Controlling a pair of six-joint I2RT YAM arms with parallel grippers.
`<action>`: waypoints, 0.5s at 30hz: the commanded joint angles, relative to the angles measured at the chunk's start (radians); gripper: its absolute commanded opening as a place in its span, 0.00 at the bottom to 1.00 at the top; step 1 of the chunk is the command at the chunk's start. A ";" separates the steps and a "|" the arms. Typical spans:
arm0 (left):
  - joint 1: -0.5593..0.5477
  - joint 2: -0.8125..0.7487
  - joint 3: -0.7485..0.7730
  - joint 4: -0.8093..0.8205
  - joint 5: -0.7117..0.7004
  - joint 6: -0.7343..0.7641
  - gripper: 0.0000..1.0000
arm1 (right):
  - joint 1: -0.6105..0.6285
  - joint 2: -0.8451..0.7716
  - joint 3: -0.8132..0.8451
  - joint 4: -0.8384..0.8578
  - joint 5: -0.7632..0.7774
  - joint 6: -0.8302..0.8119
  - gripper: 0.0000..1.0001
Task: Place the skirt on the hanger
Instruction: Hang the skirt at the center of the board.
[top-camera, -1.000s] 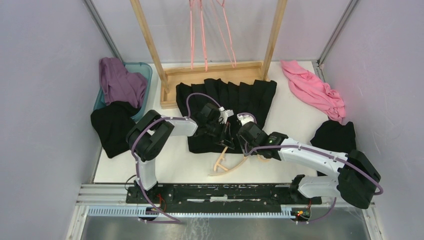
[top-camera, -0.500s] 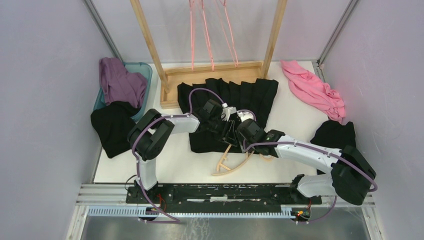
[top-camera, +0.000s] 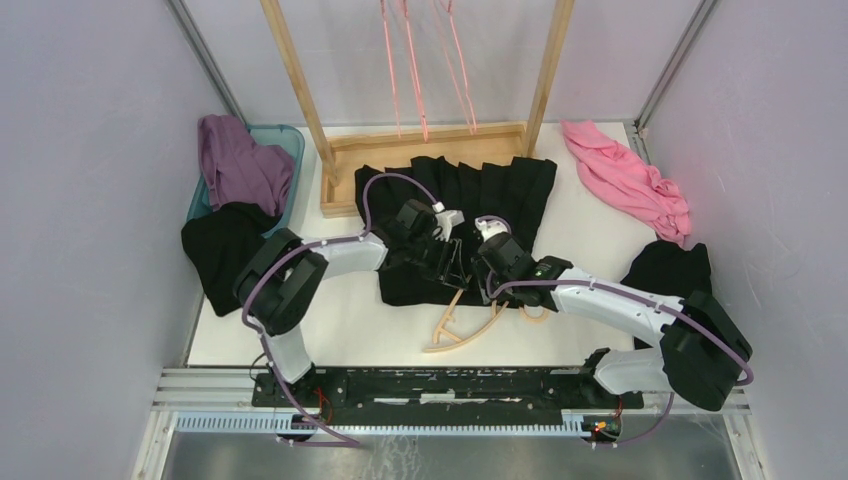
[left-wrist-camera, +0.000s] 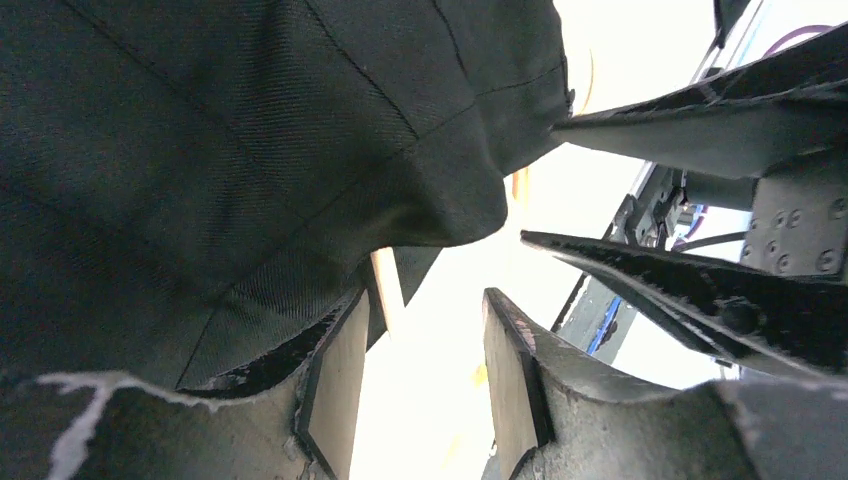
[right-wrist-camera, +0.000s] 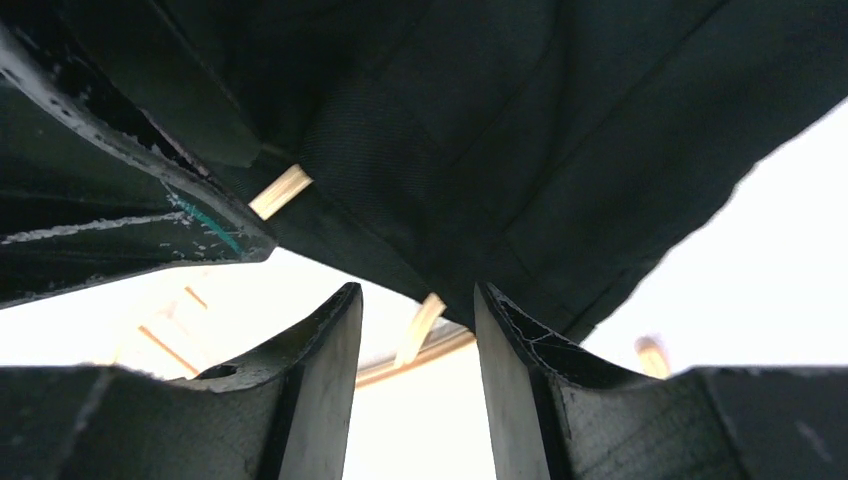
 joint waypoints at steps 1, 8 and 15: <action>0.004 -0.106 -0.028 0.040 -0.051 -0.006 0.53 | -0.001 -0.022 0.021 0.068 -0.128 -0.027 0.49; 0.004 -0.252 -0.105 -0.006 -0.224 -0.087 0.52 | 0.059 -0.024 0.017 0.041 -0.250 -0.065 0.45; -0.028 -0.511 -0.251 -0.163 -0.612 -0.201 0.59 | 0.127 -0.024 0.004 0.064 -0.256 -0.050 0.48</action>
